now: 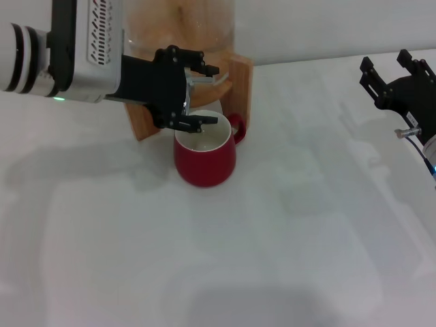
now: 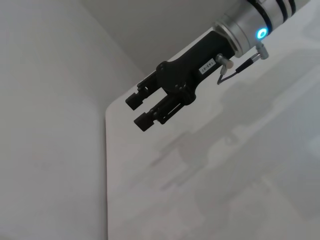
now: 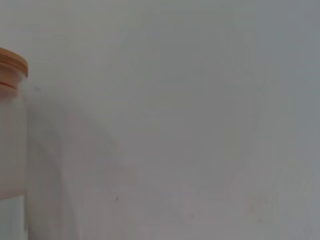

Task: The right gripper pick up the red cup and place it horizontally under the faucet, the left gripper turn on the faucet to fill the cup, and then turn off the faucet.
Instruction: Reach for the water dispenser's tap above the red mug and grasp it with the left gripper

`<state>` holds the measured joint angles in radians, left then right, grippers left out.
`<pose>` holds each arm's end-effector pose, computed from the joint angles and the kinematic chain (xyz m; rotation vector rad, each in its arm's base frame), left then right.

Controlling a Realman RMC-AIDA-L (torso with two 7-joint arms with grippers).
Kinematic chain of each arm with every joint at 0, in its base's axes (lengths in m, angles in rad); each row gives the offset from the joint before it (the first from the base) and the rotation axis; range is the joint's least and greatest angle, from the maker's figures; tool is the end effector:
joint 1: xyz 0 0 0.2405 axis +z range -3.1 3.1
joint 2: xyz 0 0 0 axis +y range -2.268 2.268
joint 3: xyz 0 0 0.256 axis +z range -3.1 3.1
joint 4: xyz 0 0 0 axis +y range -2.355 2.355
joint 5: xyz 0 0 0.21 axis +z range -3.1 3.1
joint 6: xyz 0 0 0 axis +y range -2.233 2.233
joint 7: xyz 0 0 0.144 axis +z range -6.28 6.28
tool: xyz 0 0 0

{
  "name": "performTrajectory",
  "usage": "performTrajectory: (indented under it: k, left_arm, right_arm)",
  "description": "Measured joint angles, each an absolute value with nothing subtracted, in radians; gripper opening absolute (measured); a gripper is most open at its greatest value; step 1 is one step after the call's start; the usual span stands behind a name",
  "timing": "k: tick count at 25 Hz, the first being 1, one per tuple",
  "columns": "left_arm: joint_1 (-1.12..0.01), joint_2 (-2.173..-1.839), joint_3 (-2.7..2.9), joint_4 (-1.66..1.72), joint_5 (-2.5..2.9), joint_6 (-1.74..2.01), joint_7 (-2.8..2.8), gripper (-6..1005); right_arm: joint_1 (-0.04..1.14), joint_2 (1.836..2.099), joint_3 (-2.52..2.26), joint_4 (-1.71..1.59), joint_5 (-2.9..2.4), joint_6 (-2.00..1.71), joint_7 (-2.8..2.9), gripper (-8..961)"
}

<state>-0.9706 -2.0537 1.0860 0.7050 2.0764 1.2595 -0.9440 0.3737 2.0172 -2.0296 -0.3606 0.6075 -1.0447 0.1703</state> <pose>-0.1031 0.4283 -0.0351 -2.7458 0.8613 -0.1188 0.3220 0.3481 0.0110 -1.5585 0.5560 0.7491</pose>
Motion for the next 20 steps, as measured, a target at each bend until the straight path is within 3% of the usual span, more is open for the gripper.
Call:
performTrajectory:
  k: [20]
  left_arm:
    - [-0.968,-2.049,1.086,0.711,2.083,1.277,-0.952,741]
  right_arm:
    - [0.374,2.017,-2.031,-0.362,0.607,-1.045,0.17,704]
